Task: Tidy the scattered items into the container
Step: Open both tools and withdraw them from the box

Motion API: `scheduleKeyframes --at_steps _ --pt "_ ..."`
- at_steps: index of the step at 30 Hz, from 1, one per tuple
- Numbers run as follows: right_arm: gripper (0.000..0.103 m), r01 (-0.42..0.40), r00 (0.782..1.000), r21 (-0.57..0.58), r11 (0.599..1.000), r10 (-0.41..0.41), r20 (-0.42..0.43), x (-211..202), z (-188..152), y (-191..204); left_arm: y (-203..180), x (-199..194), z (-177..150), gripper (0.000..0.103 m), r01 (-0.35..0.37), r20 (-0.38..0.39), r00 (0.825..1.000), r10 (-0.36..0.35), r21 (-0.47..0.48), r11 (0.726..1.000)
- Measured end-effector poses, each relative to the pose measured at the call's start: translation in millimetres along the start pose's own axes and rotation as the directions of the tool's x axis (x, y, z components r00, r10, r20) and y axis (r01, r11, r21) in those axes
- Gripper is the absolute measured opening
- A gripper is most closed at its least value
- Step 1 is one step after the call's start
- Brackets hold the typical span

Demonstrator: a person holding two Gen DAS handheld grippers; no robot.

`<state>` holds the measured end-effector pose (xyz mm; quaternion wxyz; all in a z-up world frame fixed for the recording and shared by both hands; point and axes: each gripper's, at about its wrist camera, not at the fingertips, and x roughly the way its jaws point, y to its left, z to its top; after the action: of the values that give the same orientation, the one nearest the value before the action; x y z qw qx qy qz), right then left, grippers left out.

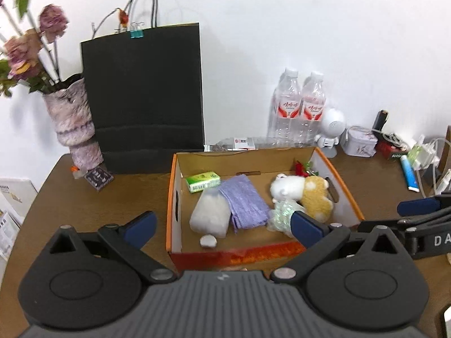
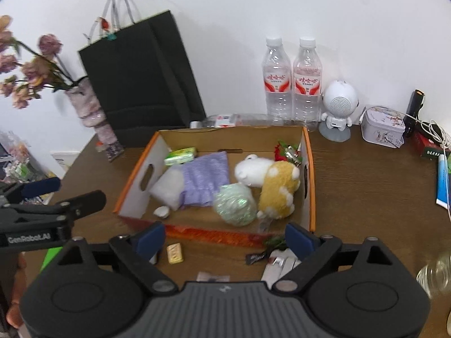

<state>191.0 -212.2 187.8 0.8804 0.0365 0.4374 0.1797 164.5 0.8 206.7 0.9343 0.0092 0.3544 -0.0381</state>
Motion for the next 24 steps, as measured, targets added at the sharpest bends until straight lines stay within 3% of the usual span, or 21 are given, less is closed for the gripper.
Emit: scheduleKeyframes --at_steps 6,9,13,16,18,21,24 --pt "0.094 -0.038 0.999 -0.031 0.999 0.039 0.022 -18 -50 21 -2 -41 -50 0.103 0.030 0.073 0.997 -0.030 0.000 1.000" --pt "0.094 0.000 0.992 -0.044 0.999 0.006 0.126 -37 -78 30 2 -62 -79 0.103 0.030 0.137 0.990 -0.026 -0.028 0.999" --pt "0.103 0.051 0.943 -0.094 0.994 -0.017 0.333 -61 -125 41 0 -79 -121 0.103 -0.003 0.218 0.976 0.009 -0.027 1.000" --pt "0.103 0.113 0.905 -0.106 0.988 -0.058 0.421 -52 -166 42 0 -75 -164 0.103 -0.078 0.282 0.956 0.084 -0.033 0.996" --pt "0.103 0.158 0.910 -0.136 0.978 -0.091 0.405 -32 -193 42 0 -59 -193 0.103 -0.122 0.239 0.962 0.133 -0.058 0.991" --pt "0.103 0.144 0.946 -0.144 0.979 -0.094 0.310 -2 -224 36 6 -36 -223 0.103 -0.079 0.141 0.986 0.089 -0.077 0.994" --pt "0.103 0.111 0.966 -0.128 0.986 -0.077 0.247 17 -245 33 5 -24 -237 0.103 -0.055 0.096 0.993 0.061 -0.065 0.996"
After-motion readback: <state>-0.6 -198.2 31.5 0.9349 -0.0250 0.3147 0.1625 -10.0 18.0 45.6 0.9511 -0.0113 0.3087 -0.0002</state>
